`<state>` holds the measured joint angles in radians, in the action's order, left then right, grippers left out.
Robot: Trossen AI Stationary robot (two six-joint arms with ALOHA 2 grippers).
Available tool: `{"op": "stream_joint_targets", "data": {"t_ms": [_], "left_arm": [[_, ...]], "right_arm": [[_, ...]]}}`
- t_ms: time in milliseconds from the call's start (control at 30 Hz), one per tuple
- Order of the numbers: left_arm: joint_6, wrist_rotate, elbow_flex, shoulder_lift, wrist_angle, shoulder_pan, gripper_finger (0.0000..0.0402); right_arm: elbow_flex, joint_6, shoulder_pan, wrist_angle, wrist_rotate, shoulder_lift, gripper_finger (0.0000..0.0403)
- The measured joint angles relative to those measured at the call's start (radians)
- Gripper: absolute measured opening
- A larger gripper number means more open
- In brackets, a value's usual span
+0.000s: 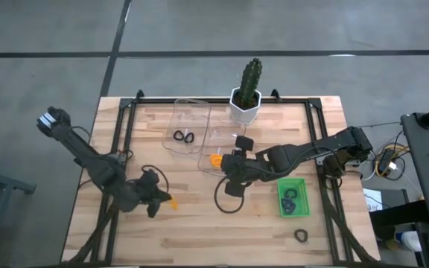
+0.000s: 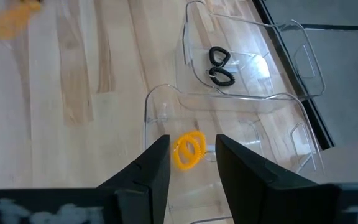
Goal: Sort spring keychains
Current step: Put the yellow spring keychain into the right transparent bin
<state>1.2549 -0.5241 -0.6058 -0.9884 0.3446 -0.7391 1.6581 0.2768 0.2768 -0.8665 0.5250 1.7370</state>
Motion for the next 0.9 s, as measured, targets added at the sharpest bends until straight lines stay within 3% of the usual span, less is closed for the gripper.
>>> {"op": "stream_joint_targets", "data": {"t_ms": [300, 500, 700, 900], "left_arm": [[-0.507, -0.061, 0.008, 0.062, -0.552, 0.0, 0.0], [-0.789, 0.052, 0.008, 0.06, -0.869, 0.0, 0.0], [-0.942, 0.157, 0.004, 0.059, -1.038, 0.0, 0.0], [-0.997, 0.202, 0.004, 0.059, -1.096, 0.0, 0.0]], "right_arm": [[0.0, 0.0, 0.0, -0.002, -0.001, 0.0, 0.0123], [0.0, 0.003, 0.0, -0.006, -0.001, 0.0, 0.0123], [0.0, 0.003, 0.0, -0.008, -0.001, 0.0, 0.0123], [0.0, 0.0, 0.0, -0.012, -0.001, 0.0, 0.0123]]}}
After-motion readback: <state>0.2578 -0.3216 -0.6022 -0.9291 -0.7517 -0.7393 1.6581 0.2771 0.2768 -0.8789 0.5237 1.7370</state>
